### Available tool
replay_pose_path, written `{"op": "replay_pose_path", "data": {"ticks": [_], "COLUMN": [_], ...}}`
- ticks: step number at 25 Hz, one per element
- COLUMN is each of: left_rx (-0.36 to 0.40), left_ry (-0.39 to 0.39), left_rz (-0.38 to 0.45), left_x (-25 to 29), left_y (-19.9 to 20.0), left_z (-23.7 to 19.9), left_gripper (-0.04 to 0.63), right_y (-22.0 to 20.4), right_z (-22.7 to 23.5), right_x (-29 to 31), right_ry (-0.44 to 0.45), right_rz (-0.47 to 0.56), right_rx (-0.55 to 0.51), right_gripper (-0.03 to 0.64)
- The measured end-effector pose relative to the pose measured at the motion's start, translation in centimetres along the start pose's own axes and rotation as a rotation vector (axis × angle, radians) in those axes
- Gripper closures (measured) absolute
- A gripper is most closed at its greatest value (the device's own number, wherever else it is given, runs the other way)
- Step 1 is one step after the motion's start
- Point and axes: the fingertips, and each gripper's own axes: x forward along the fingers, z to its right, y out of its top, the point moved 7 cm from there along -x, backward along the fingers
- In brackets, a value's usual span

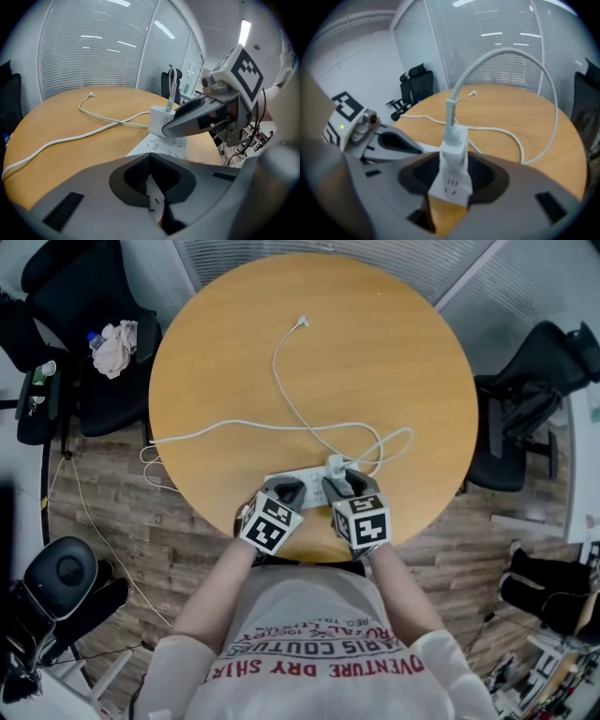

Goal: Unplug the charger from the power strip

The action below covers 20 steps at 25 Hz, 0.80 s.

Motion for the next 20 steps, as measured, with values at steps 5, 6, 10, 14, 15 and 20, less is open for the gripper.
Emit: {"op": "replay_pose_path", "data": {"ticks": [5, 6, 10, 14, 15, 20], "left_rx": [-0.016, -0.016, -0.014, -0.011, -0.008, -0.015], "left_ry": [-0.027, -0.027, -0.028, -0.017, -0.014, -0.006], "left_rz": [0.008, 0.012, 0.008, 0.000, 0.000, 0.000], "left_x": [0.0, -0.1, -0.1, -0.1, -0.1, 0.0], "left_y": [0.3, 0.5, 0.4, 0.1, 0.2, 0.4], "left_z": [-0.2, -0.2, -0.2, -0.3, -0.2, -0.2], "left_gripper": [0.561, 0.561, 0.561, 0.561, 0.561, 0.561], "right_y": [0.2, 0.1, 0.0, 0.0, 0.0, 0.6], "right_z": [0.3, 0.3, 0.3, 0.2, 0.1, -0.3], "right_x": [1.4, 1.6, 1.9, 2.0, 1.9, 1.2], "right_ry": [-0.053, -0.061, -0.079, -0.100, -0.109, -0.139], "right_rz": [-0.028, -0.031, -0.029, -0.035, -0.037, -0.021], "right_rx": [0.039, 0.050, 0.053, 0.064, 0.064, 0.039], "right_gripper": [0.430, 0.430, 0.442, 0.451, 0.453, 0.457]}}
